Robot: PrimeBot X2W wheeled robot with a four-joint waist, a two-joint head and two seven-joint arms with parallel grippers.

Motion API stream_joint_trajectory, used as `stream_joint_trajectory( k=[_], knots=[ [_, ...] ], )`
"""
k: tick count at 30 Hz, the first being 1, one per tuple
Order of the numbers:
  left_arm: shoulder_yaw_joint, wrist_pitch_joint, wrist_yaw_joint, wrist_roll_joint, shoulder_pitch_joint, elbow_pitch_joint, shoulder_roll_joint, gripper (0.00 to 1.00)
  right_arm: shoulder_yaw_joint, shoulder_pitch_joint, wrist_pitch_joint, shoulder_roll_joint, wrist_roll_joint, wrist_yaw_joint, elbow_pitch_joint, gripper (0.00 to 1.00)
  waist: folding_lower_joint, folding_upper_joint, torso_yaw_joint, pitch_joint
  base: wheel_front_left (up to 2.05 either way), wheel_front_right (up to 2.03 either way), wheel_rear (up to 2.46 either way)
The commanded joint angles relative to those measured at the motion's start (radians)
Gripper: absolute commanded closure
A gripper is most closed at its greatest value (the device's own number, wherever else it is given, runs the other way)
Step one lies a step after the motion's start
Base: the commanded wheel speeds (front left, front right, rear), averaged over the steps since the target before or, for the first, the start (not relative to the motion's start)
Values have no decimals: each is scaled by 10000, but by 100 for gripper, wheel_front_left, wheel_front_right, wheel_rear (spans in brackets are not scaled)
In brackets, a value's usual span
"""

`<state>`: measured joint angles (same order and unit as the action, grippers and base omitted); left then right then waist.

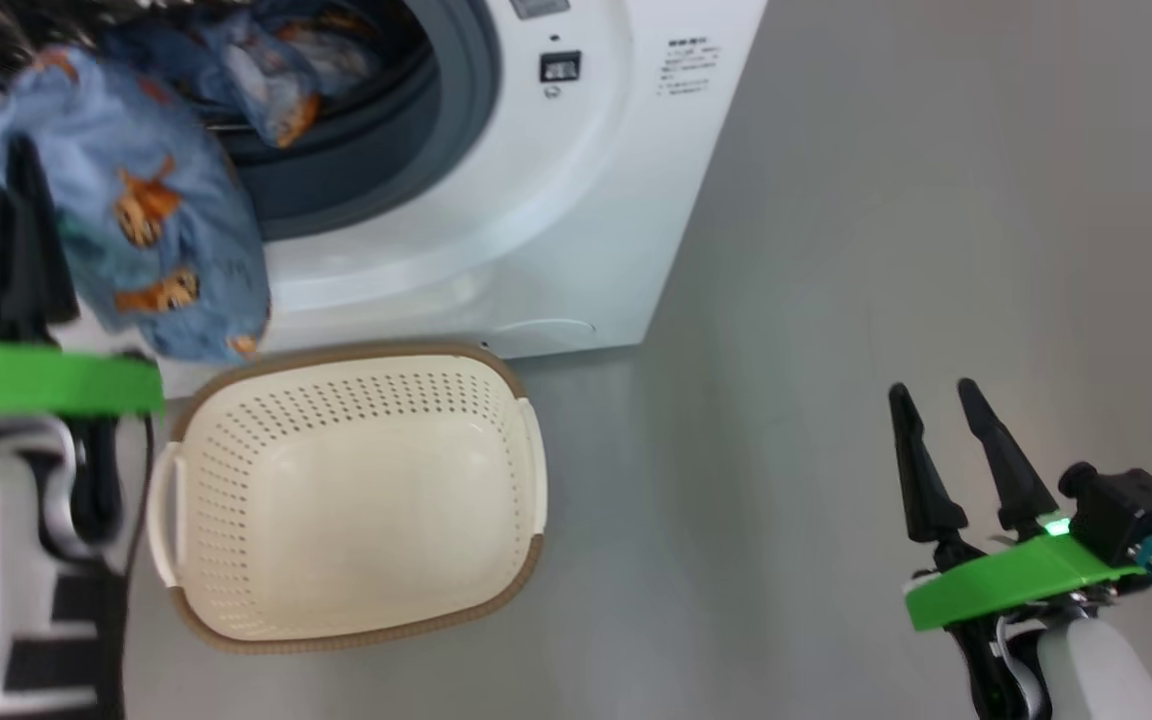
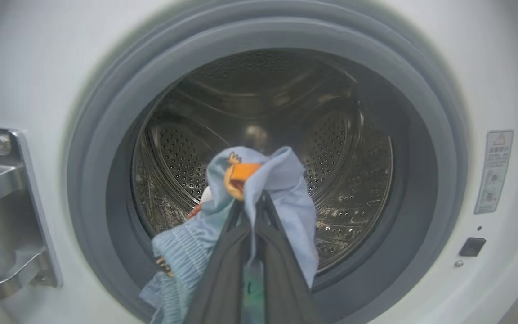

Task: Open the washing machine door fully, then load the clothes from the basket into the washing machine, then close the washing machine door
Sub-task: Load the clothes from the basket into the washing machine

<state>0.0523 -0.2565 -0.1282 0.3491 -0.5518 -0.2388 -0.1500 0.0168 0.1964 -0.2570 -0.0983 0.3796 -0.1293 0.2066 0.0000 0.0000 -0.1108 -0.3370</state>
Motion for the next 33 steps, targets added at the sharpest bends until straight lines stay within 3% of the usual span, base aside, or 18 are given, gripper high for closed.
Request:
stream_joint_trajectory(
  k=[1, 10, 19, 25, 33],
  knots=[
    [255, -53, -25, -19, -618, -156, -489, 100, 271, 211, -48, 17, -54, -14, -246, 0, 0, 0, -423, -446, 0, 0, 0],
    [419, -53, -25, 115, -3276, -3216, -1054, 100, 544, 707, -48, 335, 26, -14, -294, 0, 0, 0, -1347, -1235, 0, 0, 0],
    [-123, -53, -25, 72, -5015, -5863, -1875, 100, 834, 948, -48, 467, 158, -14, -318, 0, 0, 0, -2054, -1787, 0, 0, 0],
    [-396, -53, -25, 27, -5912, -7043, -2291, 100, 1117, 1070, -48, 477, 469, -14, -399, 0, 0, 0, -2410, -2111, 0, 0, 0],
    [-952, -53, -25, -303, -6747, -7590, -2725, 100, 1379, 1190, -48, 479, 722, -14, -460, 0, 0, 0, -2768, -2379, 0, 0, 0]
  ],
)
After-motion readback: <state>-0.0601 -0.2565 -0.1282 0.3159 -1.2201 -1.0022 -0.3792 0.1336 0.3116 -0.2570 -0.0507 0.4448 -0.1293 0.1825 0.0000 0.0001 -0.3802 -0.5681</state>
